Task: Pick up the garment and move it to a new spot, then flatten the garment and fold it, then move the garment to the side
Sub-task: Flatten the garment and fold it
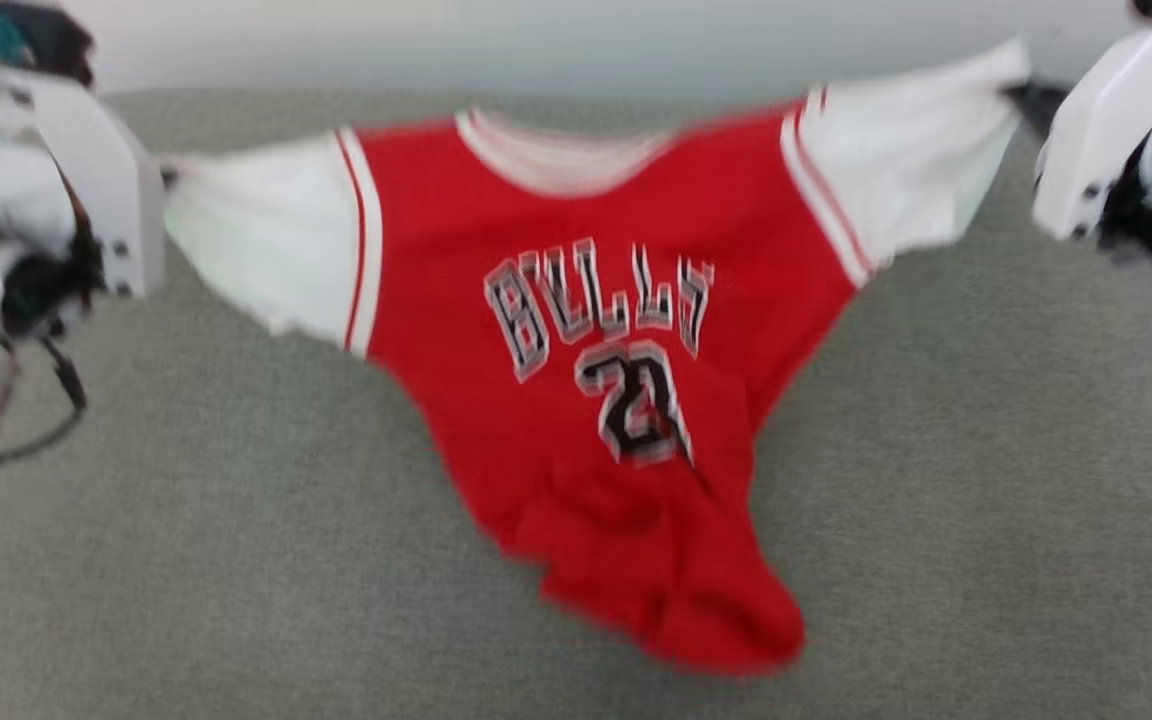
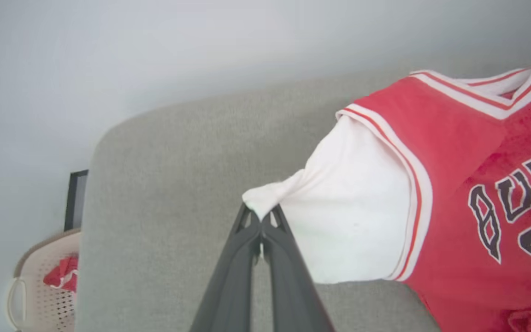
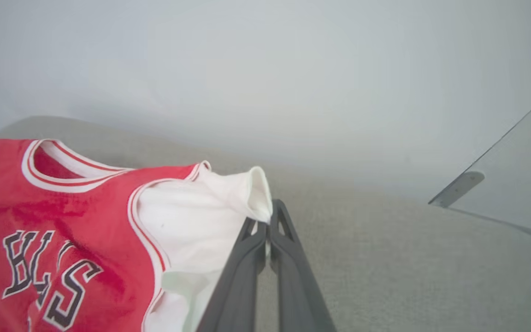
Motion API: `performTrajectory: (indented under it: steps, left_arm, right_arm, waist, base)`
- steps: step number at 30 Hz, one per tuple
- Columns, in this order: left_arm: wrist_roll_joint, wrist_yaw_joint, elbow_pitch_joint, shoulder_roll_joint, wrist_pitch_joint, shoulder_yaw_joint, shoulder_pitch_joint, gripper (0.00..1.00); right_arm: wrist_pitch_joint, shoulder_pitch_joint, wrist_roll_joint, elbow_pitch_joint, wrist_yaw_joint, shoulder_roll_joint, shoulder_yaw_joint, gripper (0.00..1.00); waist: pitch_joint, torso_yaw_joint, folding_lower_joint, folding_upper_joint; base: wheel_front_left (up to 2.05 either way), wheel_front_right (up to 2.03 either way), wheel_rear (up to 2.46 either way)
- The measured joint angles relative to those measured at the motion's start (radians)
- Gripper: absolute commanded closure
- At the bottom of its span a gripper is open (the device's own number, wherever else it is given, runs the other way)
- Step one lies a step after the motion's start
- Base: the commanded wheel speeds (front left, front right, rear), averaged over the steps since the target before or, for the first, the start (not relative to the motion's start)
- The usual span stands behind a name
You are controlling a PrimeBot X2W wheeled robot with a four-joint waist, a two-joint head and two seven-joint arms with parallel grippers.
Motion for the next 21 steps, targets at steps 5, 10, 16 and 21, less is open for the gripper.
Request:
performTrajectory:
  steps: [5, 10, 16, 21]
  left_arm:
    - [0.033, 0.000, -0.034, 0.016, -0.039, 0.014, -0.105, 1.00]
    - [0.066, 0.000, -0.035, 0.016, -0.077, 0.021, -0.196, 1.00]
    - [0.106, 0.000, 0.001, 0.018, -0.129, 0.021, -0.274, 1.00]
    - [0.128, -0.006, 0.035, 0.007, -0.169, 0.009, -0.309, 1.00]
  right_arm:
    - [-0.067, -0.063, 0.012, -0.050, 0.000, -0.022, -0.016, 1.00]
    - [-0.121, -0.113, 0.012, -0.076, 0.000, -0.029, -0.036, 1.00]
    - [-0.185, -0.158, -0.007, -0.086, 0.000, -0.034, -0.035, 1.00]
    - [-0.222, -0.179, -0.019, -0.075, 0.000, -0.033, -0.035, 1.00]
  waist:
    - [-0.042, -0.018, 0.0001, 0.0000]
    - [-0.085, -0.036, 0.0000, 0.0000]
    - [-0.130, -0.058, 0.0000, 0.0000]
    - [-0.159, -0.072, 0.0000, 0.0000]
  base:
    - [0.00, 0.00, 0.00]
    - [0.00, 0.00, 0.00]
    - [0.00, 0.00, 0.00]
    - [0.00, 0.00, 0.00]
